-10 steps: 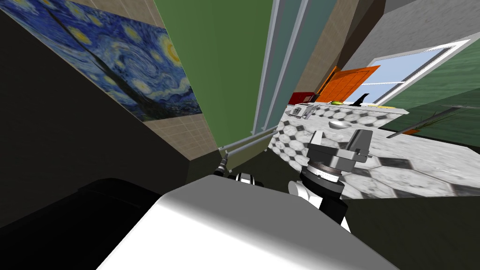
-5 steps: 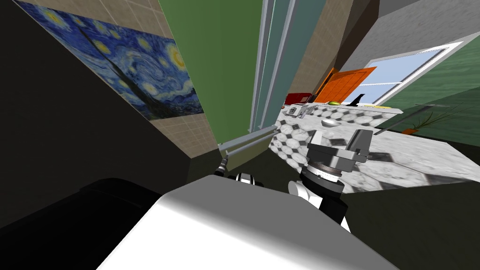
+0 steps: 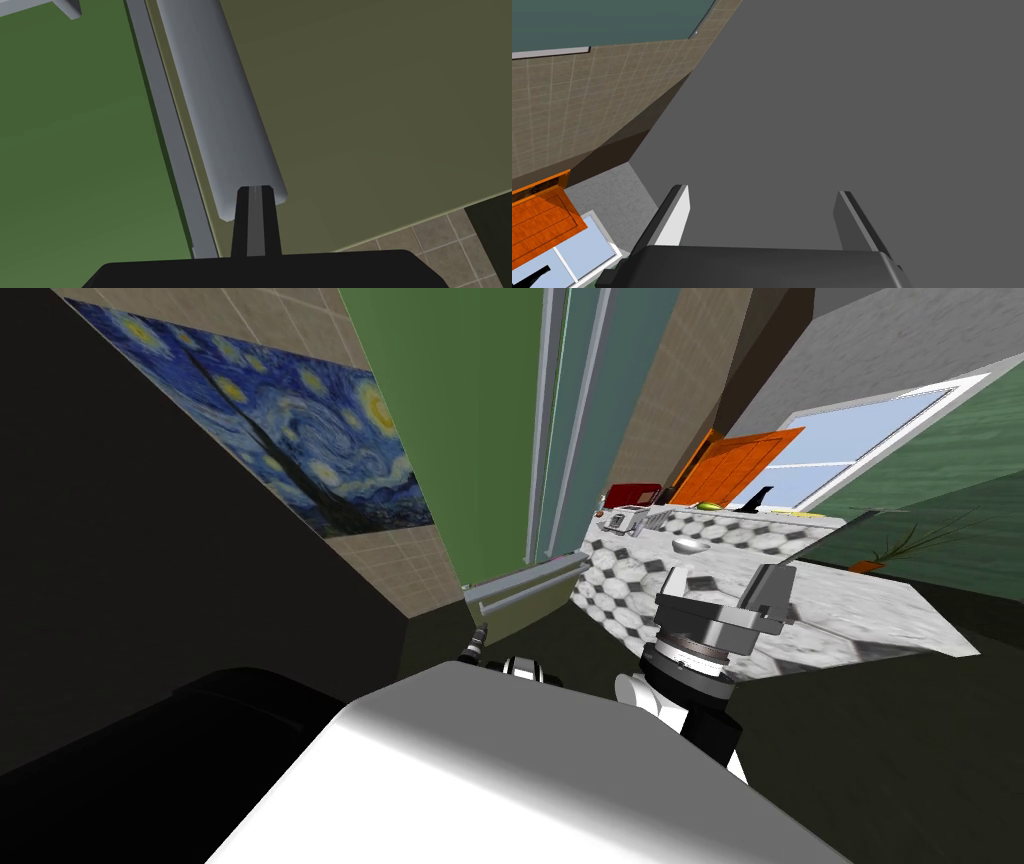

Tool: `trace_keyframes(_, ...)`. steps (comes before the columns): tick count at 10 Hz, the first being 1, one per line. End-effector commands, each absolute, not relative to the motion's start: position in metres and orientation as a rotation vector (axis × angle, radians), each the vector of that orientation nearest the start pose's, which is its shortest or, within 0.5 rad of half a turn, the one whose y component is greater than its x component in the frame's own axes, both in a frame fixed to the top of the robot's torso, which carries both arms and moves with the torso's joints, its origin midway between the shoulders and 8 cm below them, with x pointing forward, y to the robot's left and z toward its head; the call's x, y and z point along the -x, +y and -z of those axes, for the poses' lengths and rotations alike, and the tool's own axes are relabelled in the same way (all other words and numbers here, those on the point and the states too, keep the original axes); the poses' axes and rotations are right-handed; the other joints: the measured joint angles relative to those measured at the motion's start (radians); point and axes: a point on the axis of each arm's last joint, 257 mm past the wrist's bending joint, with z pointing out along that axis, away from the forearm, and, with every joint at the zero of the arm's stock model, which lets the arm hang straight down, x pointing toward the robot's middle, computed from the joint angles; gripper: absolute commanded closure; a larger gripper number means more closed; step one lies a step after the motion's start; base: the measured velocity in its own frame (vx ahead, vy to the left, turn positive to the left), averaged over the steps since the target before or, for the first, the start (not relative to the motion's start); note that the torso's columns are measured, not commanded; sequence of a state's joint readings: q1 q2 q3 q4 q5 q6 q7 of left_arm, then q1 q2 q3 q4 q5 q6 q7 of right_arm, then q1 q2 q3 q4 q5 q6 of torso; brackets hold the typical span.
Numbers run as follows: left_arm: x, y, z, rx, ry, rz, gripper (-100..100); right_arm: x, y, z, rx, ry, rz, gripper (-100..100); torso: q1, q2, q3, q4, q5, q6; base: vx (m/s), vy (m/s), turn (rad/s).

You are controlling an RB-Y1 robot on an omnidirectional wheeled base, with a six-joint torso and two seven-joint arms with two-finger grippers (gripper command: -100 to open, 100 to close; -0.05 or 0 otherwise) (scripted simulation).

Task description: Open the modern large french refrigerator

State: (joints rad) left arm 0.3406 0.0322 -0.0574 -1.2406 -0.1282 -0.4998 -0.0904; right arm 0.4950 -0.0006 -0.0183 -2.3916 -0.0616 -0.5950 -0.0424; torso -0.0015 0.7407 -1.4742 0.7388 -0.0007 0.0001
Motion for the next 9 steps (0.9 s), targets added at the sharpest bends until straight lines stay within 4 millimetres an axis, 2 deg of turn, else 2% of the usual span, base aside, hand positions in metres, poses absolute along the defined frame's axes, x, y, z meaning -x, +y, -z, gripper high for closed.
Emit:
trace_keyframes(1,-0.379,0.25,0.412,1.111,1.46,0.96,-100,-0.298,-0.283,-0.09,-0.529,0.419,-1.408,0,0.006,-0.005,-0.003,-0.001,0.002,0.0,-0.013,-0.012,-0.004)
trace_keyframes(4,-0.379,0.269,0.409,1.065,1.49,0.928,-100,-0.298,-0.283,-0.09,-0.529,0.419,-1.408,0,0.004,-0.006,-0.004,-0.002,0.001,0.0,0.015,0.022,-0.003)
trace_keyframes(6,-0.39,0.273,0.399,1.064,1.484,0.926,-100,-0.298,-0.283,-0.09,-0.529,0.419,-1.408,0,0.003,-0.004,-0.002,-0.001,0.001,0.0,0.084,0.081,-0.024)
trace_keyframes(9,-0.397,0.251,0.397,1.133,1.441,0.968,-100,-0.298,-0.283,-0.09,-0.529,0.419,-1.408,0,0.001,-0.001,-0.001,-0.001,0.001,0.0,0.067,0.078,-0.011)
